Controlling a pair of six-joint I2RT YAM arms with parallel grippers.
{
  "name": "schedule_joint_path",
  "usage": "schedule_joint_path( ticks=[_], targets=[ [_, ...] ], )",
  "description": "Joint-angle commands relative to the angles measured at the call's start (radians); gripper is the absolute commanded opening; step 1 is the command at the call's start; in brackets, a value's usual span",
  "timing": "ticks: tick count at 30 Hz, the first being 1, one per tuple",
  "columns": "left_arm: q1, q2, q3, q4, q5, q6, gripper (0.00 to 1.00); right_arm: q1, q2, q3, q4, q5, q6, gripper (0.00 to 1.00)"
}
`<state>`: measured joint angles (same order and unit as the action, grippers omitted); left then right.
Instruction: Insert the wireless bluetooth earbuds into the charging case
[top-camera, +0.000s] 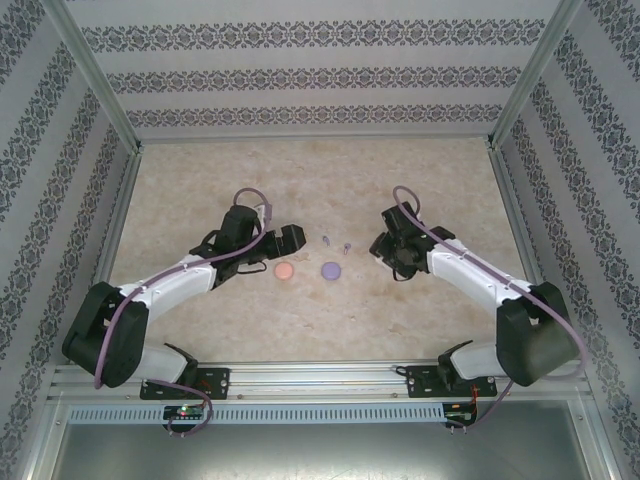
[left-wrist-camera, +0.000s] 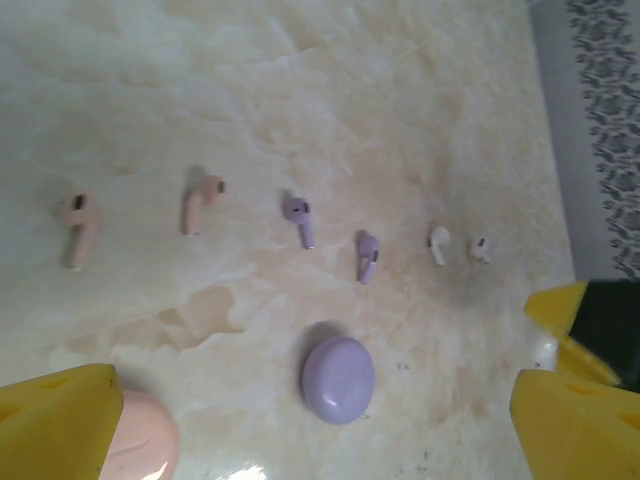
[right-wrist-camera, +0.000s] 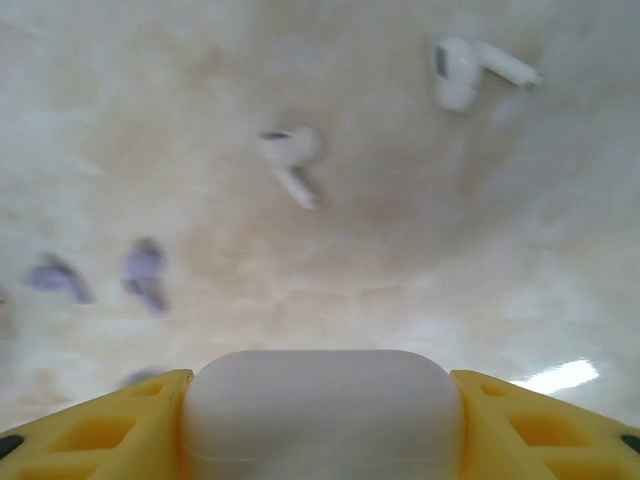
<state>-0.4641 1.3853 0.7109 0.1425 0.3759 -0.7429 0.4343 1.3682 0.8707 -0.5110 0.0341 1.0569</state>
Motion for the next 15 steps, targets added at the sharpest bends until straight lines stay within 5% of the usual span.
schedule_joint_path(
  ticks=[1,15],
  targets=[
    [-0.047,0.007,-0.012,0.302,0.032,-0.010,0.99,-0.002,-0.015,0.074,0.065,-0.038,0.114,0.45],
    [-0.168,0.332,0.146,0.569,0.002,-0.038,0.93,-0.006,0.054,0.088,0.328,-0.076,0.542,0.46]
  ],
)
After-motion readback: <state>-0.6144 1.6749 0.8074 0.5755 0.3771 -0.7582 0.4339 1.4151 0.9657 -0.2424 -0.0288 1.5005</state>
